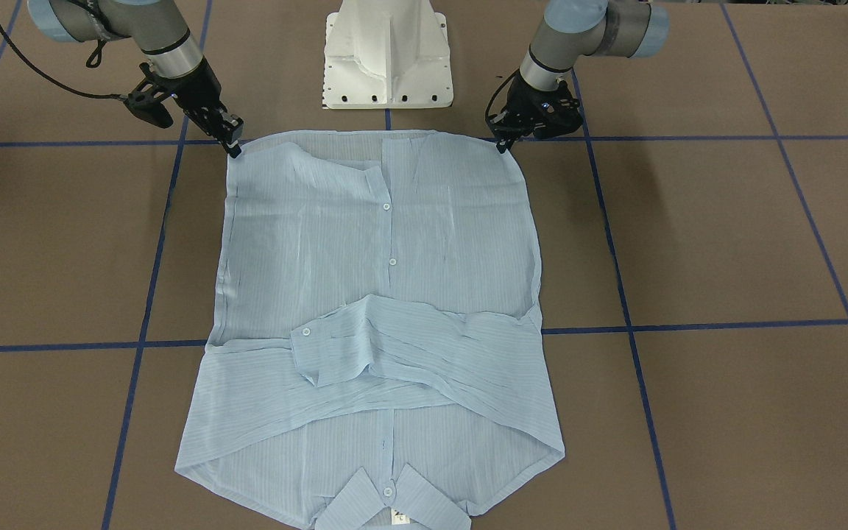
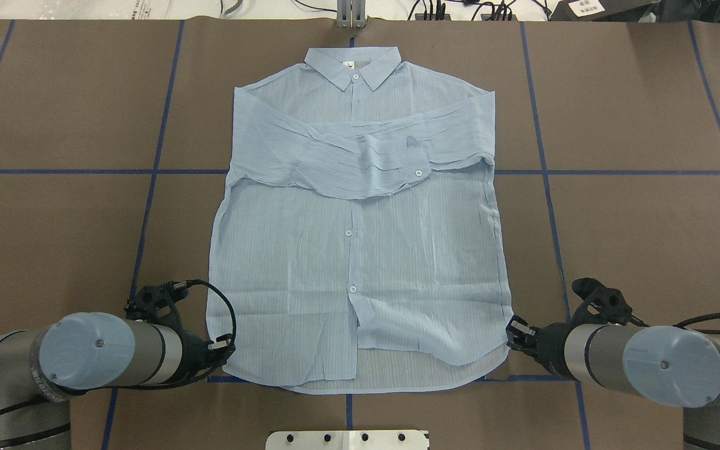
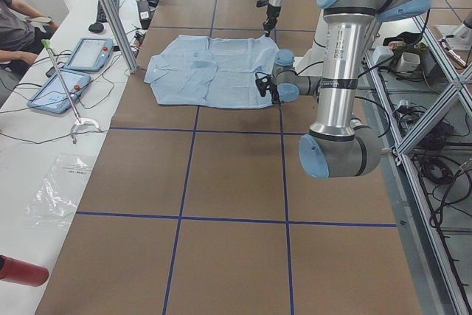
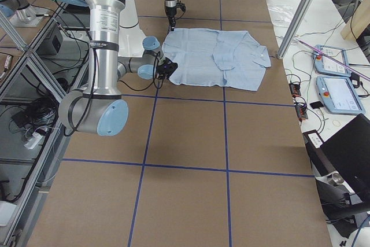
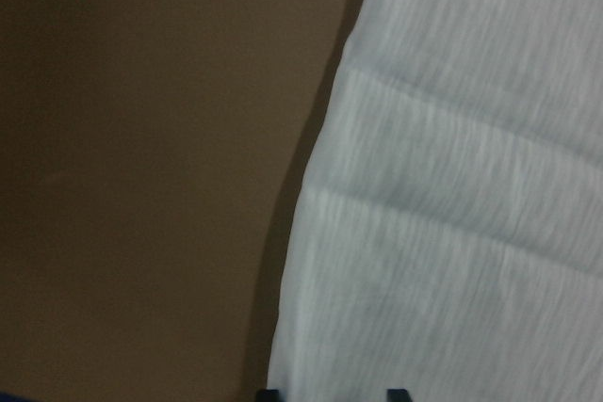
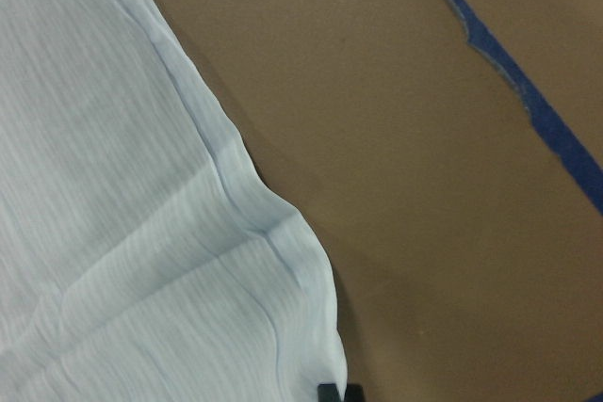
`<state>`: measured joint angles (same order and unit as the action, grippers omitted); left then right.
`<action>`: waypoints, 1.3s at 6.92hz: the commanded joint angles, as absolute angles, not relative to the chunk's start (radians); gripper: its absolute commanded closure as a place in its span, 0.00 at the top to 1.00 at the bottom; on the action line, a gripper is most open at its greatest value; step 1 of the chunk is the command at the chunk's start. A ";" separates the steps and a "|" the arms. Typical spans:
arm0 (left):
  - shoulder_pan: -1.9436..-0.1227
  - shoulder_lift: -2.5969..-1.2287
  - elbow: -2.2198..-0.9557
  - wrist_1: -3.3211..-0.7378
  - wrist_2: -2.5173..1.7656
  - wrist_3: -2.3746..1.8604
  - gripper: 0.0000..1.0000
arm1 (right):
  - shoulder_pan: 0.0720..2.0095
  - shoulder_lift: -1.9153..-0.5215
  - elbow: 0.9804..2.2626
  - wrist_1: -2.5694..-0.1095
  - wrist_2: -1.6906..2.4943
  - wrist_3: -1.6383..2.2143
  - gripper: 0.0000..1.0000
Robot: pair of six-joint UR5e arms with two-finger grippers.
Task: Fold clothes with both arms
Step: 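Grasp both hem corners with the left and right grippers, then lift the hem with both grippers and fold it toward the collar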
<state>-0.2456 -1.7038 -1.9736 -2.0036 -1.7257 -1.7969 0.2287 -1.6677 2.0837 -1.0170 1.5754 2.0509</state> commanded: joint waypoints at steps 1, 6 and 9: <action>-0.247 -1.704 -1.982 -2.003 -1.727 -1.799 0.00 | 0.229 -1.666 2.085 -1.017 1.575 2.051 0.00; -0.264 -1.637 -2.352 -1.978 -1.790 -1.995 0.00 | 0.239 -1.801 2.288 -1.017 1.572 2.052 0.00; -0.464 -1.690 -2.318 -1.927 -1.825 -1.863 0.00 | 0.447 -1.760 2.312 -1.043 1.676 2.042 0.00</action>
<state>-0.3718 -1.6787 -2.3410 -1.9394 -1.8005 -1.9458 0.3627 -1.7775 2.3153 -1.0243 1.6056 2.0474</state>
